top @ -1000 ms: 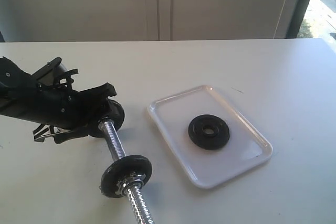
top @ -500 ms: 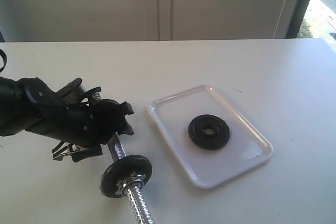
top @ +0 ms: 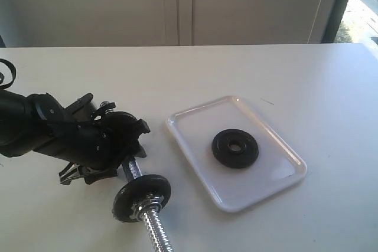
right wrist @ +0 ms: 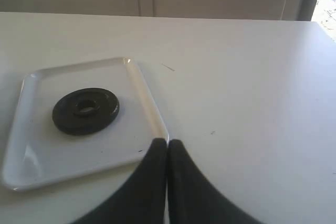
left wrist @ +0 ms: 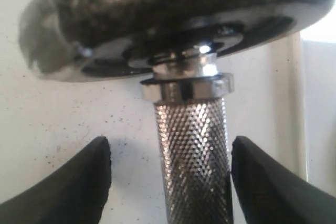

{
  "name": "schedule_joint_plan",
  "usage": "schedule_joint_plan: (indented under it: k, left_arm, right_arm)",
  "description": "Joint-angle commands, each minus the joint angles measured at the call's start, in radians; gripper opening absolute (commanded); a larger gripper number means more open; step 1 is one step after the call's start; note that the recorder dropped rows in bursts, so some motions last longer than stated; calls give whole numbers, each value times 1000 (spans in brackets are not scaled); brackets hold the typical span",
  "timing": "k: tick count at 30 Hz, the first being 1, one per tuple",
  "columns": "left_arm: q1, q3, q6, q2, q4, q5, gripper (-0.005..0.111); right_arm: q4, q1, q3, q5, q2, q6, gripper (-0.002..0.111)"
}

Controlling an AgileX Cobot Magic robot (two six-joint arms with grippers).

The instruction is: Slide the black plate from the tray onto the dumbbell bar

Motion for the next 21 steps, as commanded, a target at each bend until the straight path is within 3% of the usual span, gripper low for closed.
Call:
schedule_joint_plan:
  k: [1, 3, 4, 7, 11, 21]
  left_arm:
    - [-5, -2, -6, 14, -14, 15, 62]
    - [-5, -2, -6, 16, -14, 15, 54]
    - [-5, -2, -6, 16, -14, 15, 40]
    - [-5, -2, -2, 16, -14, 22, 21]
    - [-5, -2, 5, 16, -10, 42, 0]
    - [-3, -2, 166, -22, 16, 114, 0]
  right_arm:
    - [-5, 3, 2, -4, -6, -6, 0]
    - [-5, 3, 2, -4, -6, -6, 0]
    - [-5, 3, 2, -4, -6, -6, 0]
    - [-5, 3, 2, -4, -6, -6, 0]
    - [-5, 3, 2, -4, -6, -6, 0]
    - [-5, 3, 2, -4, -6, -6, 0]
